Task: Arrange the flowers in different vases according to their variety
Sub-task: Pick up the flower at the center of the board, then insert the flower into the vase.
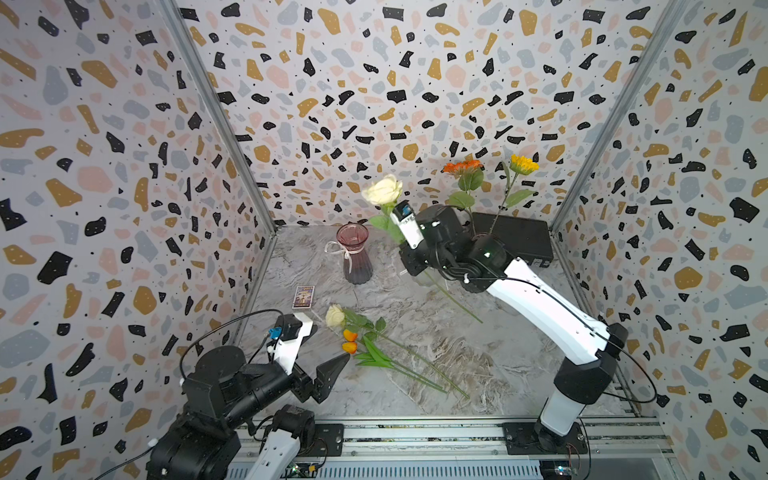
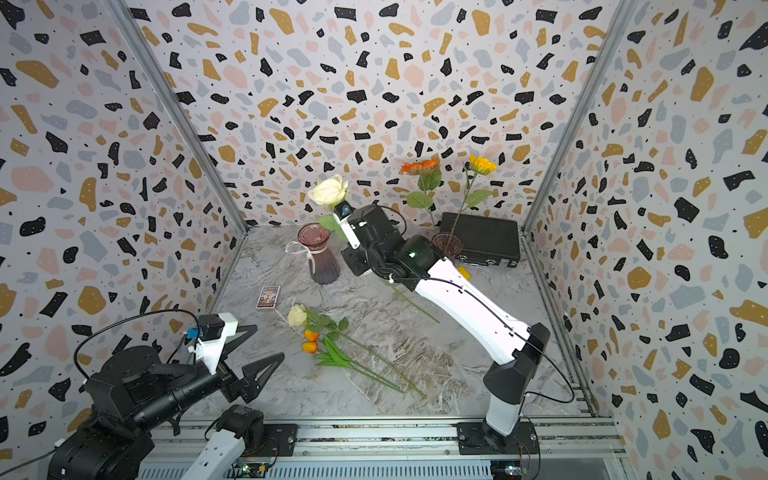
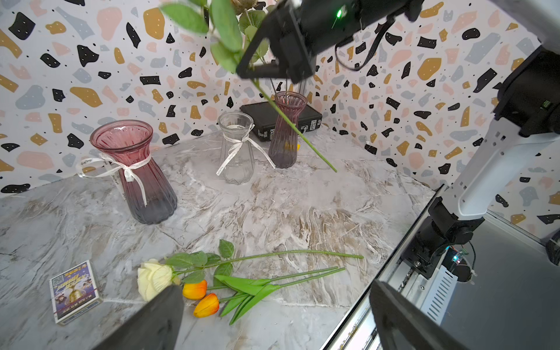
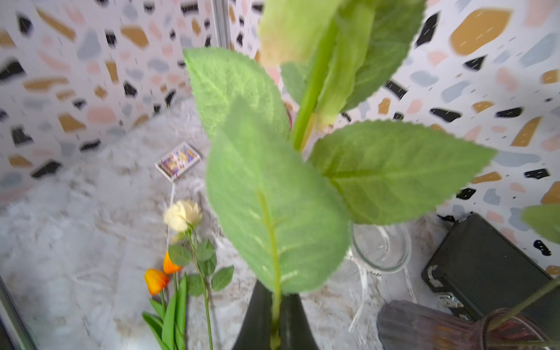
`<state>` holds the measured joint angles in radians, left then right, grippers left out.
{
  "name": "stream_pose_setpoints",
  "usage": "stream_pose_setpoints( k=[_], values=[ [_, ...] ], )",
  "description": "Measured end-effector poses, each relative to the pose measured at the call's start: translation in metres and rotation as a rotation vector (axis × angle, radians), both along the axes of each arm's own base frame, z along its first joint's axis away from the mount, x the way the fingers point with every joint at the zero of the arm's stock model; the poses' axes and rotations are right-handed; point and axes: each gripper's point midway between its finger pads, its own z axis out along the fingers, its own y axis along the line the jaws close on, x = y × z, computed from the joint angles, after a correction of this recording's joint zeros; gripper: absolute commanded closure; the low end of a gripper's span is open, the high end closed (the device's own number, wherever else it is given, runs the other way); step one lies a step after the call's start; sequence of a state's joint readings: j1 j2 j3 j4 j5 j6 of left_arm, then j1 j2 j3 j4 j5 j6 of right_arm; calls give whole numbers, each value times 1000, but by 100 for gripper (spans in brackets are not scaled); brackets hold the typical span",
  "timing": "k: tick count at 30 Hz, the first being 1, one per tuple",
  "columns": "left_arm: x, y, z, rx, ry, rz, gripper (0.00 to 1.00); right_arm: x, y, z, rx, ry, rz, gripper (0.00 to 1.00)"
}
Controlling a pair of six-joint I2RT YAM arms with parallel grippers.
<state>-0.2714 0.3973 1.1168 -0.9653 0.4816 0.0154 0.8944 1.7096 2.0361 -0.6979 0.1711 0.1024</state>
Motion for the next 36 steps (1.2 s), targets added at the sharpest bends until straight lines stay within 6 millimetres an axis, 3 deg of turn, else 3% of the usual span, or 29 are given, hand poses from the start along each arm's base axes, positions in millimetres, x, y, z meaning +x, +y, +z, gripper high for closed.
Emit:
stream_pose_setpoints(
  k=[7,12,21,28,32,36],
  values=[
    [1,0,-2,1,3,0,0,-6,-10,96,301,-149,41,100],
    [1,0,-4,2,9,0,0,-7,-5,127,411,-227,107,100],
    [0,0,-3,2,5,-1,1,19,-5,129,397,-357,130,100],
    [1,0,-4,11,-2,-4,1,67,-26,141,455,-455,110,100],
    [2,-1,-8,20,4,-6,0,96,-31,133,485,-454,103,100],
    [3,-1,-11,25,7,-7,1,122,-28,111,492,-415,101,100]
  ],
)
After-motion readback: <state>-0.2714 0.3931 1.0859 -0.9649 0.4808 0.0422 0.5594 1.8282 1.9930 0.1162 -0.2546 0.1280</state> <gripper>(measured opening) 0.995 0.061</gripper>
